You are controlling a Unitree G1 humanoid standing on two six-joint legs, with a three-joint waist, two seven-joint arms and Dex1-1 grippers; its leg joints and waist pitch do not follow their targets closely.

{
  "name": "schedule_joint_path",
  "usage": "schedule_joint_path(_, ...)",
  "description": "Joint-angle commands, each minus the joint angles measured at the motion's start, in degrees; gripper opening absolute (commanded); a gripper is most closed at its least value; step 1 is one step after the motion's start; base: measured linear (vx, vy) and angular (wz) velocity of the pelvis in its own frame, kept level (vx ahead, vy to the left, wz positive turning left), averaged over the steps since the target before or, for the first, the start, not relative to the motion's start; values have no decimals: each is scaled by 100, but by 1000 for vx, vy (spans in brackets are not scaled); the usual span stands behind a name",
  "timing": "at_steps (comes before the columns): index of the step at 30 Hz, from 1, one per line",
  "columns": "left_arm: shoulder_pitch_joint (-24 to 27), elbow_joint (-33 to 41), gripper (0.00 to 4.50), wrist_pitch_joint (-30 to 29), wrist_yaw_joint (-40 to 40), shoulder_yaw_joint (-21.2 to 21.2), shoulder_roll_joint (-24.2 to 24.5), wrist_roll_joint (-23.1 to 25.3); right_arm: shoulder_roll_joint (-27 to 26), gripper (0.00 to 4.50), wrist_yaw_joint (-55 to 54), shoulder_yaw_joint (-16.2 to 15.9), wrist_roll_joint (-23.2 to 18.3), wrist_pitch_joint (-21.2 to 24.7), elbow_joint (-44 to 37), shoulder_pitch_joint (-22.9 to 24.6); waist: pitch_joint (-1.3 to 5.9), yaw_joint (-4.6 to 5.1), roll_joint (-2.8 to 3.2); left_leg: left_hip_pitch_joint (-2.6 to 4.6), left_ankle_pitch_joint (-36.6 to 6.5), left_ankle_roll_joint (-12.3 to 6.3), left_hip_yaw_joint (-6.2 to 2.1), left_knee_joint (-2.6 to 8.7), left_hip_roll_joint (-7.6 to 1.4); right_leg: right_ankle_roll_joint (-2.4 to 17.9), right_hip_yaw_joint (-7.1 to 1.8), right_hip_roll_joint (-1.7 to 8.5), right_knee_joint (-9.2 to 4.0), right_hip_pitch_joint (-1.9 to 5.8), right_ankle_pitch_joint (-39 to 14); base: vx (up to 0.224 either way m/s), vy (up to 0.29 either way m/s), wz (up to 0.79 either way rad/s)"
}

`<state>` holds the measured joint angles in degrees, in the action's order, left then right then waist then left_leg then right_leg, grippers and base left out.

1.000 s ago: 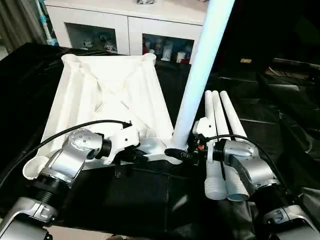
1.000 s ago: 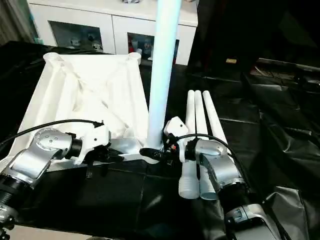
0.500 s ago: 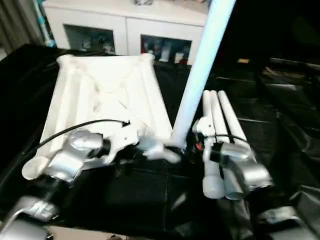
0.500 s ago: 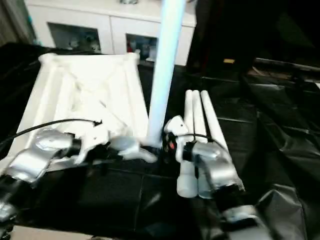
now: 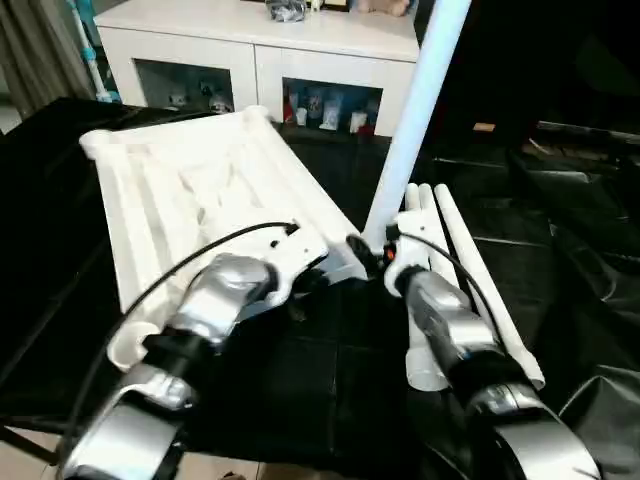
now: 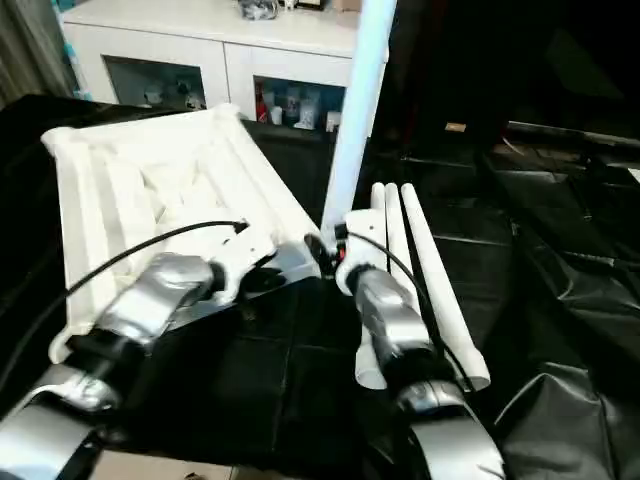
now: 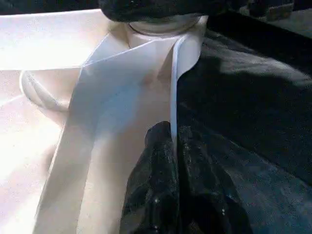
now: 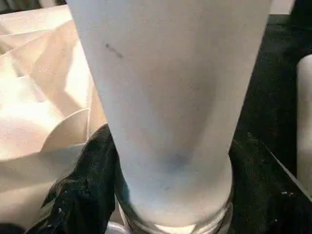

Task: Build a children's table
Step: Rotate leg to tighten

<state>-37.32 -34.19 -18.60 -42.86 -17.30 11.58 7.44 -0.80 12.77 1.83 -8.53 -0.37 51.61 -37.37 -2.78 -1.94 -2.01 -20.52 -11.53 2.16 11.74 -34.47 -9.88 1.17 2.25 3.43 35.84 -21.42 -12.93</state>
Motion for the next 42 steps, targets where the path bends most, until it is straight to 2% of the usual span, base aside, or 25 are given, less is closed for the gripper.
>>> schedule_joint_path(1, 23, -145, 0, 58, 393, 123, -26, 6, -184, 270, 262, -146, 0, 141, 315, 115, 275, 13, 19, 50, -1338, 64, -233, 486, -382, 1078, -311, 556, -534, 98, -1380, 0, 0, 0)
schedule_joint_path(3, 81, -81, 0, 103, 228, 117, 97, 26, -178, 270, 720, -118, -140, -49, 221, 99, 278, 5, 14, 61, -1318, 8, -221, 477, -387, 1105, -312, 560, -533, 93, -1305, 0, 0, 0)
schedule_joint_path(4, 127, -1, 0, 92, 75, 104, 206, 17, -140, 270, 975, -98, -210, -139, 118, 86, 280, 2, 16, 41, -1261, -33, -224, 476, -392, 1134, -313, 569, -524, 116, -1249, 0, 0, 0)
schedule_joint_path(5, 156, 55, 0, 136, -20, 83, 281, 13, -96, 326, 1133, -102, -238, -130, 56, 80, 285, 2, 14, 33, -1197, -53, -222, 474, -392, 1147, -311, 564, -515, 122, -1184, 0, 0, 0)
schedule_joint_path(8, 234, 196, 0, 131, -248, 63, 436, -32, 49, 356, 1430, -181, -205, -94, -66, 73, 318, -2, 13, 2, -909, -190, -206, 443, -386, 1243, -310, 553, -457, 147, -705, 0, 0, 0)
schedule_joint_path(9, 309, 296, 0, 357, -500, 5, 608, -43, 198, 371, 1734, -227, -238, 35, -214, 87, 318, 7, 15, -34, -676, -290, -222, 443, -385, 1303, -286, 553, -431, 175, -442, 0, 0, 0)
schedule_joint_path(10, 355, 347, 0, 435, -654, -15, 713, -63, 313, 382, 1965, -279, -248, 108, -332, 110, 323, 9, 16, -29, -645, -326, -217, 431, -387, 1324, -286, 551, -424, 178, -367, 0, 0, 0)
schedule_joint_path(13, 485, 488, 0, 632, -1100, -52, 974, -154, 628, 387, 2652, -472, -267, 265, -689, 230, 328, 9, 32, -3, -510, -441, -207, 415, -398, 1454, -276, 527, -384, 165, -1, 0, 0, 0)
schedule_joint_path(14, 572, 589, 0, 703, -1356, -56, 1109, -243, 831, 387, 3110, -609, -278, 298, -911, 340, 342, 0, 30, -5, -466, -468, -209, 409, -405, 1499, -271, 525, -358, 190, 120, 0, 0, 0)
schedule_joint_path(16, 647, 680, 0, 774, -1572, -64, 1213, -323, 979, 387, 3456, -694, -290, 325, -1066, 424, 342, 1, 41, 10, -387, -509, -190, 402, -409, 1560, -274, 519, -333, 169, 349, 0, 0, 0)
schedule_joint_path(18, 849, 905, 0, 1034, -2206, -97, 1519, -527, 1343, 387, 4227, -883, -325, 329, -1429, 647, 322, -9, 34, 10, -506, -540, -192, 411, -418, 1569, -274, 526, -359, 172, 248, 0, 0, 0)
schedule_joint_path(20, 896, 964, 0, 1041, -2351, -84, 1585, -611, 1413, 387, 4408, -905, -359, 350, -1510, 697, 316, -8, 40, 28, -563, -504, -184, 421, -420, 1585, -275, 516, -362, 158, 150, 0, 0, 0)
schedule_joint_path(22, 1008, 1179, 0, 947, -2623, -35, 1713, -807, 1551, 387, 4713, -994, -339, 311, -1603, 785, 299, -11, 49, 36, -738, -375, -179, 437, -429, 1596, -275, 520, -385, 147, -138, 0, 0, 0)
schedule_joint_path(25, 1042, 1220, 0, 962, -2668, -12, 1761, -835, 1632, 387, 4887, -1081, -313, 344, -1662, 839, 287, -12, 38, 37, -788, -316, -179, 442, -429, 1558, -286, 528, -403, 145, -307, 0, 0, 0)
schedule_joint_path(28, 1065, 1227, 0, 1002, -2687, 23, 1806, -842, 1614, 359, 4968, -1065, -385, 464, -1716, 858, 290, -13, 34, 37, -801, -269, -182, 443, -422, 1528, -289, 530, -409, 146, -436, 0, 0, 0)
schedule_joint_path(33, 1087, 1241, 0, 1035, -2739, 34, 1846, -866, 1617, 314, 5127, -1169, -342, 529, -1800, 913, 309, -16, 24, 31, -556, -351, -179, 425, -415, 1554, -283, 522, -365, 155, -81, 0, 0, 0)
schedule_joint_path(36, 1093, 1262, 0, 1015, -2743, 43, 1849, -851, 1607, 303, 5138, -1189, -310, 501, -1783, 938, 311, -23, 26, 34, -566, -354, -174, 418, -413, 1568, -282, 523, -369, 156, -94, 0, 0, 0)
schedule_joint_path(38, 1094, 1260, 0, 1016, -2737, 47, 1846, -845, 1591, 276, 5095, -1178, -306, 506, -1774, 947, 308, -23, 26, 33, -580, -349, -175, 420, -412, 1567, -283, 524, -372, 156, -116, 0, 0, 0)
schedule_joint_path(42, 1082, 1196, 0, 1037, -2679, 38, 1814, -822, 1511, 269, 4865, -1106, -266, 525, -1708, 972, 311, -18, 29, 37, -592, -323, -176, 420, -410, 1561, -282, 519, -372, 156, -138, 0, 0, 0)
